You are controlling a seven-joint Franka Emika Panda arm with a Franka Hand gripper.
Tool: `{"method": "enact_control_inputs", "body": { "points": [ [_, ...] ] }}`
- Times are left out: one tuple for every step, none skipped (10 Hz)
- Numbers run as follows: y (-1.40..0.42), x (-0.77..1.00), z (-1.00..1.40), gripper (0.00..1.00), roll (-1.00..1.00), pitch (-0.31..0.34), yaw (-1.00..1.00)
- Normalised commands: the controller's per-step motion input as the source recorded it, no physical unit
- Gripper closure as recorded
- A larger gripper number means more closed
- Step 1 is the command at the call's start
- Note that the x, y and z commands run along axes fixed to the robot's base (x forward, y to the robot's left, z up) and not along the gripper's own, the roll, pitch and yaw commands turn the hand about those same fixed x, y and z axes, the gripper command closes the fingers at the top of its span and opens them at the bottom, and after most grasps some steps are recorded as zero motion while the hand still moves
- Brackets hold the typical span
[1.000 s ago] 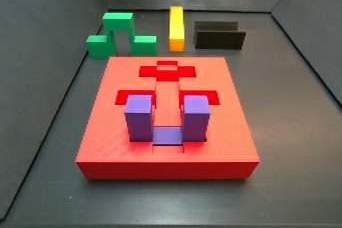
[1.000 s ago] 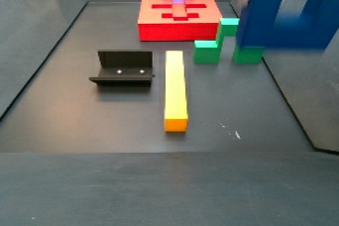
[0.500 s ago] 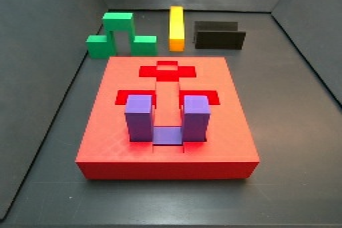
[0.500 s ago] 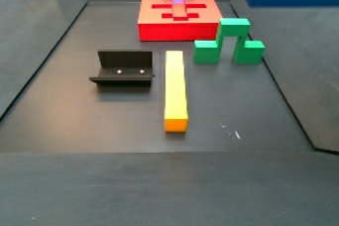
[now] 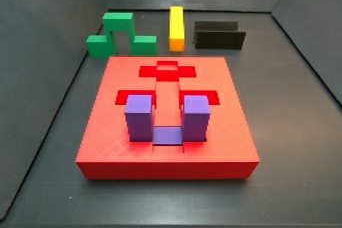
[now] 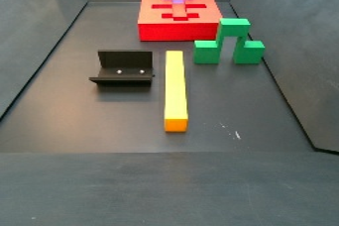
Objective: Pick up the blue object. Move up. Move to above the board. Insert the blue object.
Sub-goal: Move to above the board.
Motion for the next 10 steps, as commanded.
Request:
{"method": "enact_control_inputs", "body": {
  "points": [
    [-1.4,0.21,0.15,1.0,-0.02,0.048,0.02],
    [-1.4,0.21,0.16,1.0,-0.01,0.061,0.02],
    [-1.4,0.23,0.16,1.0,0.0,0.087,0.0],
    [-1.4,0.25,0.16,1.0,0.01,0.111,0.01],
    [-1.4,0.26,0.16,1.0,0.0,0.129,0.01],
    [-1.4,0.3,0.18,1.0,-0.01,0.154,0.01],
    [-1.4,0.32,0.19,1.0,0.01,0.153,0.01],
    [-0.67,0.19,0.09,1.0,0.01,0.156,0.01],
    [-0.41,0.15,0.07,1.0,0.02,0.146,0.01],
    [-0.18,0.08,0.04,1.0,0.01,0.096,0.01]
  ]
}}
